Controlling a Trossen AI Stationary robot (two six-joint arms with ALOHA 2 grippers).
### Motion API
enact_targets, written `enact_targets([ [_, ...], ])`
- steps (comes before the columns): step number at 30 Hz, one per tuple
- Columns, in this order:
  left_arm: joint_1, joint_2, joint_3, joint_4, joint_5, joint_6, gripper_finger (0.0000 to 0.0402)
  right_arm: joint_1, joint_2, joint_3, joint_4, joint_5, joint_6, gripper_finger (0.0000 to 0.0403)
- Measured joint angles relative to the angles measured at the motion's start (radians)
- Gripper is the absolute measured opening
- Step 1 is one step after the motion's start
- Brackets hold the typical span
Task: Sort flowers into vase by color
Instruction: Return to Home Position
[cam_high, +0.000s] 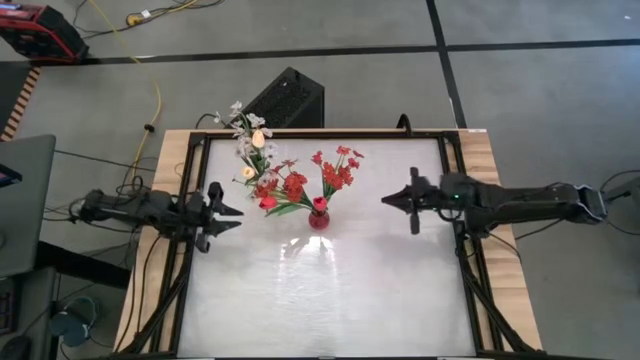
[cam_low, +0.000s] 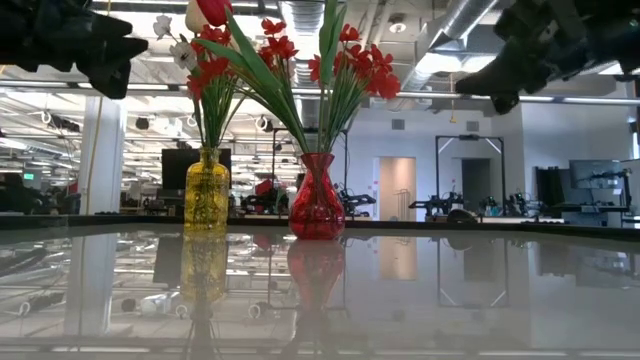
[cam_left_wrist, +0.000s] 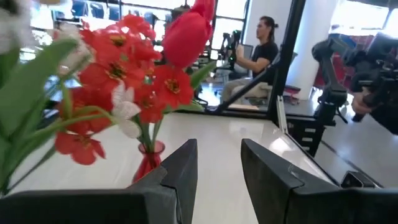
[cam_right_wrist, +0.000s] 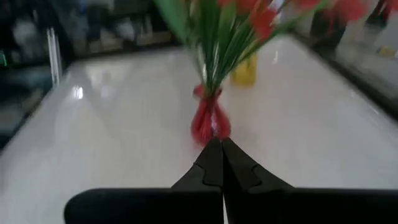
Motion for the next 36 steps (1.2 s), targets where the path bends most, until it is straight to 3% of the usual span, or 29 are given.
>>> enact_targets([
  [6,0.015,-0.027,0.0,-0.053,0.002,-0.026,0.0112,0.0,-0.112,-0.155,0.22,0.029,0.017,0.0017],
  [14,0.015,-0.031,-0.001,-0.049,0.021,-0.049,0.0112,0.001,-0.256,-0.265,0.214,0.026,0.03,0.0017],
  [21,0.015,-0.03,-0.091,0.069,0.054,-0.1,0.0112,0.0,-0.395,-0.345,0.216,0.025,0.033,0.0017],
  [26,0.015,-0.031,-0.097,0.063,0.06,-0.121,0.0112,0.0,-0.476,-0.388,0.199,0.025,0.058,0.0019],
  [36,0.015,-0.023,-0.146,0.13,0.077,-0.154,0.0112,0.004,-0.498,-0.388,0.177,0.019,0.023,0.0026],
])
